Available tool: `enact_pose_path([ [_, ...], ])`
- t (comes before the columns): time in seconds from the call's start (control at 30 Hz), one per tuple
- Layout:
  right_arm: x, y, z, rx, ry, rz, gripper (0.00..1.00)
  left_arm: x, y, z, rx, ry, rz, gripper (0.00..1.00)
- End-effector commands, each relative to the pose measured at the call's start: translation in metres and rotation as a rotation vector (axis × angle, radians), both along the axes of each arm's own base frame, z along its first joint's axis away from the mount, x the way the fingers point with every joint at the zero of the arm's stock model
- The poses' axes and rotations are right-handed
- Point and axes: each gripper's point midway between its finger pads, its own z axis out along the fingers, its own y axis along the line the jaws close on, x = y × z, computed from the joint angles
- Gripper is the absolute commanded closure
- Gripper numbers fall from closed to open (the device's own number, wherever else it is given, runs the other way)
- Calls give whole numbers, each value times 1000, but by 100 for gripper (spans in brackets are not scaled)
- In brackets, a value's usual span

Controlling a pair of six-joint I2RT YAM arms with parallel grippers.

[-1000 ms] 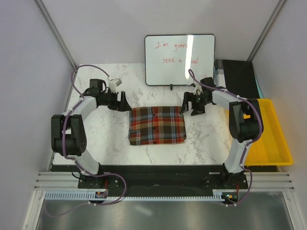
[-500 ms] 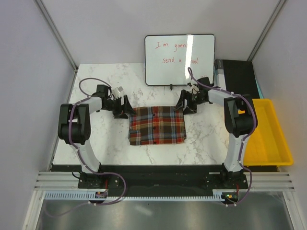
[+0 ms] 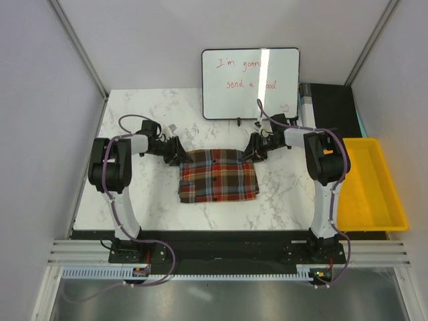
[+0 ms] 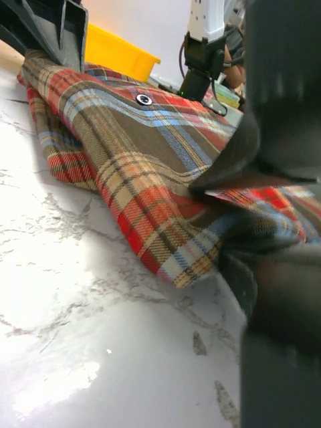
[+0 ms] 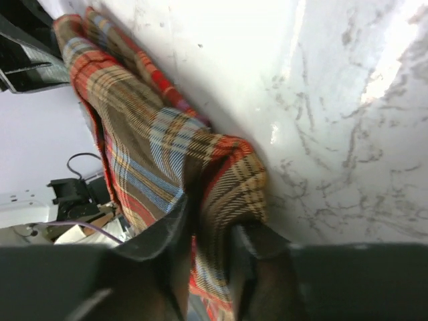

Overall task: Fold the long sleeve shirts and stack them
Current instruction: Fold the shirt

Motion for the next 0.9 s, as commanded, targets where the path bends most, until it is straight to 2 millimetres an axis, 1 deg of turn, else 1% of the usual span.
enact_pose_path([
  [0.0, -5, -3, -31, -101, -66, 43, 85, 7, -10, 8, -45, -75, -70, 72],
  [0.03, 1, 1, -22, -92, -125, 73, 93, 10, -12, 18, -69, -111, -92, 79],
  [0.07, 14, 5, -4, -79, -200, 86, 100, 14, -12, 24, -63, -174, -120, 98],
  [0.1, 19, 7, 7, -77, -255, 110, 100, 25, -12, 44, -64, -266, -143, 98],
  [0.13, 28, 6, 19, -87, -344, 139, 100, 30, -12, 57, -61, -334, -168, 98],
  [0.17, 43, 9, 46, -83, -453, 155, 100, 37, -11, 69, -51, -424, -207, 98],
  [0.2, 48, 11, 59, -86, -519, 180, 100, 48, -11, 97, -56, -513, -228, 98],
  [0.23, 54, 11, 71, -108, -647, 252, 100, 51, -12, 110, -55, -590, -272, 98],
  [0.27, 65, 12, 97, -140, -761, 273, 100, 56, -11, 121, -37, -699, -329, 98],
  [0.3, 64, 17, 106, -155, -827, 317, 100, 61, -11, 139, -27, -783, -368, 98],
  [0.33, 66, 18, 115, -183, -909, 356, 100, 58, -12, 152, -21, -860, -414, 98],
  [0.37, 68, 12, 127, -268, -1047, 424, 100, 61, -10, 159, 31, -1011, -500, 98],
  [0.4, 66, 18, 134, -301, -1144, 476, 100, 55, -8, 157, 53, -1076, -546, 98],
  [0.43, 62, 19, 139, -321, -1219, 513, 100, 46, -8, 173, 67, -1197, -601, 98],
  [0.47, 47, 13, 143, -365, -1340, 591, 100, 44, -7, 175, 119, -1368, -703, 98],
  [0.5, 48, 21, 154, -412, -1478, 608, 100, 28, -5, 158, 126, -1406, -756, 98],
  [0.53, 40, 21, 158, -431, -1563, 632, 100, 13, -6, 176, 152, -1550, -813, 98],
  [0.57, 13, 12, 145, -437, -1611, 673, 100, 6, -6, 176, 206, -1726, -911, 98],
  [0.6, 11, 20, 164, -459, -1835, 717, 100, -15, -5, 156, 197, -1745, -944, 98],
  [0.63, -3, 21, 160, -477, -1941, 791, 100, -26, -6, 154, 194, -1800, -969, 98],
  [0.67, -36, 13, 134, -467, -1988, 872, 100, -37, -6, 163, 238, -1931, -1022, 98],
  [0.7, -43, 15, 141, -490, -2148, 924, 100, -58, -6, 138, 216, -1924, -1049, 98],
  [0.73, -64, 17, 128, -428, -2199, 1013, 100, -69, -6, 130, 215, -1957, -1075, 98],
  [0.77, -84, 12, 107, -405, -2203, 1101, 100, -85, -7, 123, 227, -2040, -1150, 98],
  [0.8, -101, 11, 91, -366, -2199, 1187, 100, -109, -5, 95, 190, -2013, -1207, 98],
  [0.83, -111, 11, 83, -361, -2264, 1276, 100, -121, -2, 83, 197, -2039, -1271, 98],
  [0.87, -127, 5, 66, -341, -2271, 1323, 100, -131, -2, 76, 199, -2105, -1327, 98],
])
